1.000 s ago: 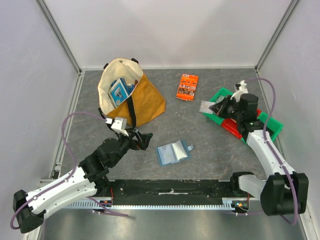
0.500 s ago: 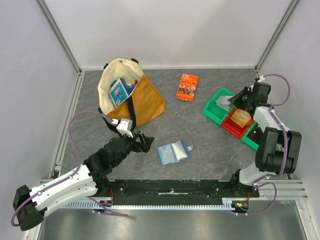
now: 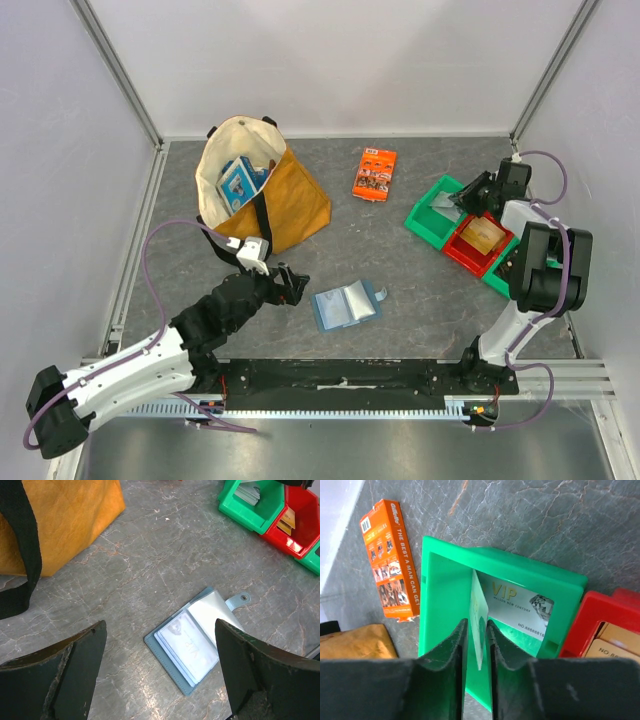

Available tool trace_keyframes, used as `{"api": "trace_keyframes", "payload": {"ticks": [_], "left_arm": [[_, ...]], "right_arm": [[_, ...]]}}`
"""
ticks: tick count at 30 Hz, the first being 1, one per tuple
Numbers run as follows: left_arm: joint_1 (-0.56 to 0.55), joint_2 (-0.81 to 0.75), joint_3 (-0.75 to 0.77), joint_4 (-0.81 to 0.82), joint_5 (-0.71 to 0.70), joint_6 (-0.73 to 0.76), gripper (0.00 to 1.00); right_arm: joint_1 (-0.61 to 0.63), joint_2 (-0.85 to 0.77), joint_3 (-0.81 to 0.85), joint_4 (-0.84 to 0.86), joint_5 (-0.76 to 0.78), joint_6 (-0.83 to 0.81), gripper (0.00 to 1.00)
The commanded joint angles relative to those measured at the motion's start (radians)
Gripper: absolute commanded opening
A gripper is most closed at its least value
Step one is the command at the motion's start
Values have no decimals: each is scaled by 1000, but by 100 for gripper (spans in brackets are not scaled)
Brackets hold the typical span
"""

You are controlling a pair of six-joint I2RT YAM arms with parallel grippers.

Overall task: Take the credit cards out of the card holder
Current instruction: Place the credit card in the storage box.

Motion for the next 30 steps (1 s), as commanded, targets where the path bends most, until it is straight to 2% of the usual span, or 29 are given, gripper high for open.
{"api": "trace_keyframes", "payload": {"ticks": [1,6,9,13,16,23,27,30], "left_arm": [[3,6,5,34,17,3,94],[3,22,27,-18,54,-40,93],[3,32,30,-35,81,-84,93],[3,66,38,-50,124,-141,93],[3,107,51,-66,154,-173,92],[3,215,81,-129,192,-245,90],[3,233,73,-152,200,-281,87],[5,235,68,-178,195,-304,86]], "right_arm": [[-1,-3,44,17,47,-13,35],[-1,-74,64,-84,122,-84,57],[-1,-155,57,-130,183,-131,66],[8,-273,26,-177,211,-194,70],[69,-367,-3,-219,234,-249,70],[414,-563,-140,-245,256,-308,70],[661,-620,-216,-236,283,-312,69],[883,-623,-265,-211,363,-306,68]]}}
